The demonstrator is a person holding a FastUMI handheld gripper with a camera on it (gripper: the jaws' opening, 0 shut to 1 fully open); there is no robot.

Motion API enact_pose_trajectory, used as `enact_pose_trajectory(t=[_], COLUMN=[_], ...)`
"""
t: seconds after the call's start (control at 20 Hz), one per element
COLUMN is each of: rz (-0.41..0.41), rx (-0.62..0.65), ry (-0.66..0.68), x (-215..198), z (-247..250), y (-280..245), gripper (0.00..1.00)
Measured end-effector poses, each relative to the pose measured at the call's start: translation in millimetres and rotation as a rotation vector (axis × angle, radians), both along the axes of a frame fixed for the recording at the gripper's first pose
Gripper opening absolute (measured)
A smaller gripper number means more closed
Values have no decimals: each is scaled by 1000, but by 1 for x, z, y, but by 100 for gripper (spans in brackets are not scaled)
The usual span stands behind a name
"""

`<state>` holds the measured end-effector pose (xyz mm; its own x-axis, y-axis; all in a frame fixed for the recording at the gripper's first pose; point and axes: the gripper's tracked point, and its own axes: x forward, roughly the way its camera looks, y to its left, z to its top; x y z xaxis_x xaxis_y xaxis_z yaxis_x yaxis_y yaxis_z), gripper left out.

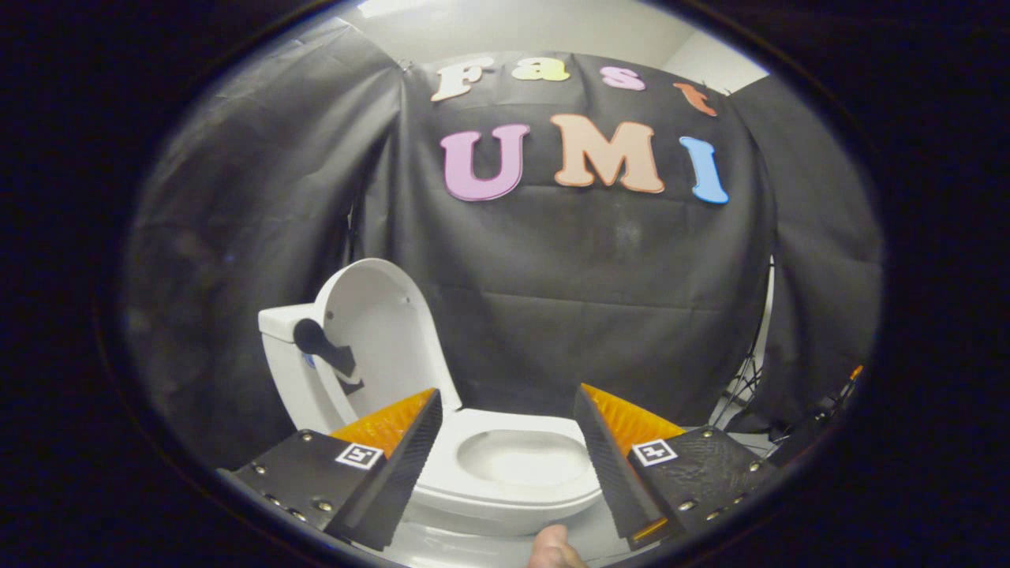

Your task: Open the toilet lid.

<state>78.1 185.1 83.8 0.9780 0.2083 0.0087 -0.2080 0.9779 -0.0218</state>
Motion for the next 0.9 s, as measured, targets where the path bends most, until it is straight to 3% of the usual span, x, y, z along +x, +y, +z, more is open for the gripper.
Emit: enact_pose_trajectory(t=[0.1,0.3,0.9], rz=[18,-41,-71], rx=[16,-13,-16], ry=[-39,-135,-91], x=[2,15,27], z=[2,11,-12], y=[-14,-45,-26], gripper=[99,99,99])
